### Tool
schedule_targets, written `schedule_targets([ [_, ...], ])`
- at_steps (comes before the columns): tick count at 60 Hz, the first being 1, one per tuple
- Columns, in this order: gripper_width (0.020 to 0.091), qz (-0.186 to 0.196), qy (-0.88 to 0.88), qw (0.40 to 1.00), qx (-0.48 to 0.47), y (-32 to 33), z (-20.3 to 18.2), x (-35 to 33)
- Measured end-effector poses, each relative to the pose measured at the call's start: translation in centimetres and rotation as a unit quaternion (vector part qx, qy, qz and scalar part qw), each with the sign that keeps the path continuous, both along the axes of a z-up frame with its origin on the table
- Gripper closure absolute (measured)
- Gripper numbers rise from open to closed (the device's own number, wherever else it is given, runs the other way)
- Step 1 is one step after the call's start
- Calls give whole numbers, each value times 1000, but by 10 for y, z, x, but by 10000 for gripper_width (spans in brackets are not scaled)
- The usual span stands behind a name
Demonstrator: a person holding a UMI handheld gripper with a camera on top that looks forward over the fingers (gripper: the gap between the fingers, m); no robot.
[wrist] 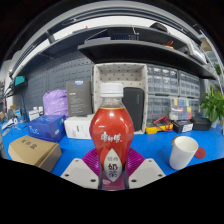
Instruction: Pour water
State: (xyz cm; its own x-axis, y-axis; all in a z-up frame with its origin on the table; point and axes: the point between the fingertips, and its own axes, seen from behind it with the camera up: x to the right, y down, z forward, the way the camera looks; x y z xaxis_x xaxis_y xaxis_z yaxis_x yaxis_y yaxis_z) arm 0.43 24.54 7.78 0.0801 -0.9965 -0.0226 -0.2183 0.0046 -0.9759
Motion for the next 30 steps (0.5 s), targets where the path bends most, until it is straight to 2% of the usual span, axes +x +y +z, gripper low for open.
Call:
schedule_targets([
  [11,807,2,8,999,34,-1,1,0],
  [20,806,-2,38,974,225,-10,8,4],
  [30,804,-53,48,909,410,-39,17,15],
])
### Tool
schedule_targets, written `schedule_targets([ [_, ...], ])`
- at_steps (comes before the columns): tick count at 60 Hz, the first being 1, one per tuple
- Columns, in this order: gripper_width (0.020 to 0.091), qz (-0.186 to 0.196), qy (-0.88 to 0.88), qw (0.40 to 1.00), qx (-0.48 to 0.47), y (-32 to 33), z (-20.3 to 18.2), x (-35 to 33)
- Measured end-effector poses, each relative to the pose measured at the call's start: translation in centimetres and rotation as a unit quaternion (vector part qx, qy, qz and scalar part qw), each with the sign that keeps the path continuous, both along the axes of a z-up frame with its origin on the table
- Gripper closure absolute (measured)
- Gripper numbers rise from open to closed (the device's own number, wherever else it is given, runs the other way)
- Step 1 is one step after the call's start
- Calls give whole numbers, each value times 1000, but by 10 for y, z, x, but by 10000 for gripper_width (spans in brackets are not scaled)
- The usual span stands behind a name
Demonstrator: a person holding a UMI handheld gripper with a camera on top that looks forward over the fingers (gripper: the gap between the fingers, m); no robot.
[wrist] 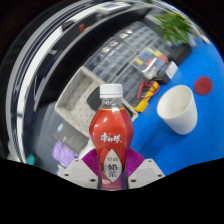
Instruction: Pour water
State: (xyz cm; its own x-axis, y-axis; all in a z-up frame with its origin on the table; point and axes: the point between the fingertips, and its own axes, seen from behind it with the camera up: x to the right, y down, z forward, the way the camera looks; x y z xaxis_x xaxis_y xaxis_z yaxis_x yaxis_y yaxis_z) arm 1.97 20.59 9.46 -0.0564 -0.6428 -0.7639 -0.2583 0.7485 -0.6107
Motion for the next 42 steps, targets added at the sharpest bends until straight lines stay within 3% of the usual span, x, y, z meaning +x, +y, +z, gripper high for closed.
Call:
schedule_targets([
  [7,807,-40,14,990,133,-16,11,6],
  [16,807,-56,30,958,280,-24,29,16],
  [42,805,-72,43,850,520,-47,63,20],
])
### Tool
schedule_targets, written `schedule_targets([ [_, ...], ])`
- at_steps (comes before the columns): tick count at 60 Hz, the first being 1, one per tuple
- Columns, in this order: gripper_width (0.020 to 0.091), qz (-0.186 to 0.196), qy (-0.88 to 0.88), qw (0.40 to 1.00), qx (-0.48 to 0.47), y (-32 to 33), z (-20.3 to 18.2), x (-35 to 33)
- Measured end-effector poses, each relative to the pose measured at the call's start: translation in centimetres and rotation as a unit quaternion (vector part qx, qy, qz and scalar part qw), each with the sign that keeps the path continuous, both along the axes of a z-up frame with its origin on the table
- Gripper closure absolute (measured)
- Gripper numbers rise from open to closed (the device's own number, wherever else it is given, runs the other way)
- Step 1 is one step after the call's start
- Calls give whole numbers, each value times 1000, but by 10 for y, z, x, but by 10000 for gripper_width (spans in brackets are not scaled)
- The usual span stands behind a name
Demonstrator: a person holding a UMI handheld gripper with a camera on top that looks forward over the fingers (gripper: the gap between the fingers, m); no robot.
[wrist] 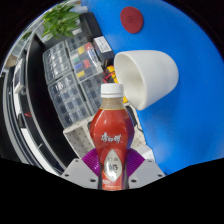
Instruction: Pour water
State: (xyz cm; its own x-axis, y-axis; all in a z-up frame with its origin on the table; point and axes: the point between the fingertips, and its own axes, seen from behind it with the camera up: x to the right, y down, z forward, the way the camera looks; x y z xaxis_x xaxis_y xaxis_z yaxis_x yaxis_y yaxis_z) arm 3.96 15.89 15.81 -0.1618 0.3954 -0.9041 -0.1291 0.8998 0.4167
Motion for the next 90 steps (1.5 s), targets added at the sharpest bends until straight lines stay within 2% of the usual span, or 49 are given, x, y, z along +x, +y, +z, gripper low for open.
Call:
schedule_targets([
  [8,805,0,8,1000,8,-2,0,-2],
  [16,804,36,11,998,-52,-1,1,-8],
  [21,804,52,-9,989,-141,-9,12,-9],
  [28,786,62,-41,948,-310,-42,50,-5],
  [36,784,56,-49,853,-517,-101,78,0],
  [41,785,40,-35,786,-616,-145,88,3],
  [43,786,23,-36,760,-649,-163,81,5],
  [44,785,28,-22,747,-664,-171,88,2],
  [50,772,16,-4,687,-726,-213,72,1],
  [59,773,39,38,617,-785,-262,17,-1],
  [77,764,104,51,590,-799,-274,-86,0],
  [78,755,90,37,586,-805,-273,-80,2],
  [90,741,66,5,570,-819,-267,-79,-6],
])
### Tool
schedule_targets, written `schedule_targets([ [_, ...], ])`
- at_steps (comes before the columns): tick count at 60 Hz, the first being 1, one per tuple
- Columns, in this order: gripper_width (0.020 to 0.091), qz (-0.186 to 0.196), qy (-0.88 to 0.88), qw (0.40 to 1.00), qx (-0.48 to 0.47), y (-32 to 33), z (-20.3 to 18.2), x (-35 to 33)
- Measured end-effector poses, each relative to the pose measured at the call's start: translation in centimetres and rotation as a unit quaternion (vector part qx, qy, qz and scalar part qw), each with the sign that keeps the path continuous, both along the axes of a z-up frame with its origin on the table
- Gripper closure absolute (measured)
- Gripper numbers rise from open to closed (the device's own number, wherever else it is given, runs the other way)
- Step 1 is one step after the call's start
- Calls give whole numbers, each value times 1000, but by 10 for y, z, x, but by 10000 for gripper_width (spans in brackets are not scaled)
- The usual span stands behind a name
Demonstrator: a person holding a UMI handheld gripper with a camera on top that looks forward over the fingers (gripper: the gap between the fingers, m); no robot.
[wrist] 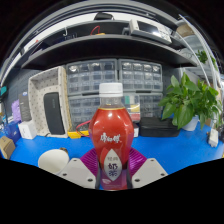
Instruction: Pour water
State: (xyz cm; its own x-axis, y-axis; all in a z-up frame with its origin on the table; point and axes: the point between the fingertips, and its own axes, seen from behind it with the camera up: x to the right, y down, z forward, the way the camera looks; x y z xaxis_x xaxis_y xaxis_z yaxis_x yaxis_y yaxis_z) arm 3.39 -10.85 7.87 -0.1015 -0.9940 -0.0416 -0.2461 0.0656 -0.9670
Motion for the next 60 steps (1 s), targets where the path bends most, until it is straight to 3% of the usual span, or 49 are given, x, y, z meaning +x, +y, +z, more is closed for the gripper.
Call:
schedule_targets([
  [13,612,6,-1,1000,6,0,1,1],
  [21,399,-6,41,999,-8,-6,-16,-14],
  [38,399,-45,89,995,-4,5,-18,-114],
  [60,400,-9,78,997,3,105,75,-206],
])
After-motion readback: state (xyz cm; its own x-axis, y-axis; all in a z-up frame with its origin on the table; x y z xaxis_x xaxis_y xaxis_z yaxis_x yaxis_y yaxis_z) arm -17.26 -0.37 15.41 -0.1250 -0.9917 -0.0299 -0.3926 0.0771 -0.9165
